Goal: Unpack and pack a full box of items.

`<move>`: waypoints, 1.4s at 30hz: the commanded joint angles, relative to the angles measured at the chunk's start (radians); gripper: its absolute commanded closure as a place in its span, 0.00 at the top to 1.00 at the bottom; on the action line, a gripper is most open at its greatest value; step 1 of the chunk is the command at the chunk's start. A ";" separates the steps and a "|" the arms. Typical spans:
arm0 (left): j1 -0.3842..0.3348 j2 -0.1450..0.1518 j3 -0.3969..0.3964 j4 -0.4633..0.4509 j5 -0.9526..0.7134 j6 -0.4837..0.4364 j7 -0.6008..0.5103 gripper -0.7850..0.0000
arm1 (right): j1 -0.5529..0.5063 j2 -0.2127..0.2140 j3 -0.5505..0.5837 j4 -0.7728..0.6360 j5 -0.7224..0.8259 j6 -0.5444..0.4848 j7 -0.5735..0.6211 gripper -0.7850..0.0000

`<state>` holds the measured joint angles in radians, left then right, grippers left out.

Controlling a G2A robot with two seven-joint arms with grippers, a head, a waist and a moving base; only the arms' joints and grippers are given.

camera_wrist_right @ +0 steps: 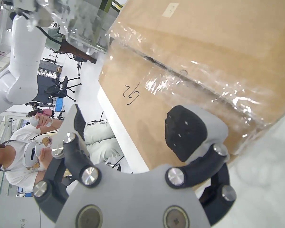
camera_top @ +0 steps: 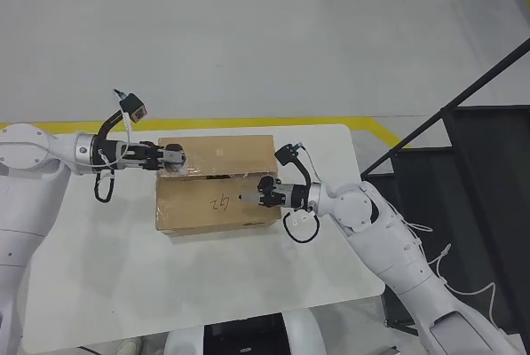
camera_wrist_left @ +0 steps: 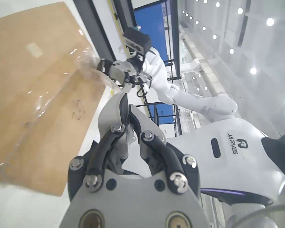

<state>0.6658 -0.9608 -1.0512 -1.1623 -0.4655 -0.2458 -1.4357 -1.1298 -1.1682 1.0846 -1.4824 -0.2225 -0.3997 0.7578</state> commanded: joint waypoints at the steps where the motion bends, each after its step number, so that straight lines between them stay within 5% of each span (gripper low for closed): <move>1: 0.008 0.008 -0.010 0.020 0.057 0.015 0.013 0.00 | 0.001 0.001 -0.001 0.000 0.000 -0.001 0.001 1.00; 17: 0.116 0.063 -0.088 -0.057 0.265 0.082 0.015 0.00 | 0.009 0.002 -0.012 -0.001 -0.001 0.000 -0.006 1.00; 27: 0.149 0.075 -0.119 -0.106 0.258 0.086 0.048 0.00 | 0.011 0.004 -0.014 -0.001 -0.002 0.000 -0.008 1.00; 42: 0.074 0.055 -0.050 0.050 0.208 0.213 0.007 0.00 | 0.006 0.010 -0.003 -0.001 -0.001 0.000 -0.009 1.00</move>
<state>0.7478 -0.9047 -1.1067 -1.1221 -0.2684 -0.0284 -1.4385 -1.1234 -1.1589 1.0823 -1.4832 -0.2231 -0.3981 0.7485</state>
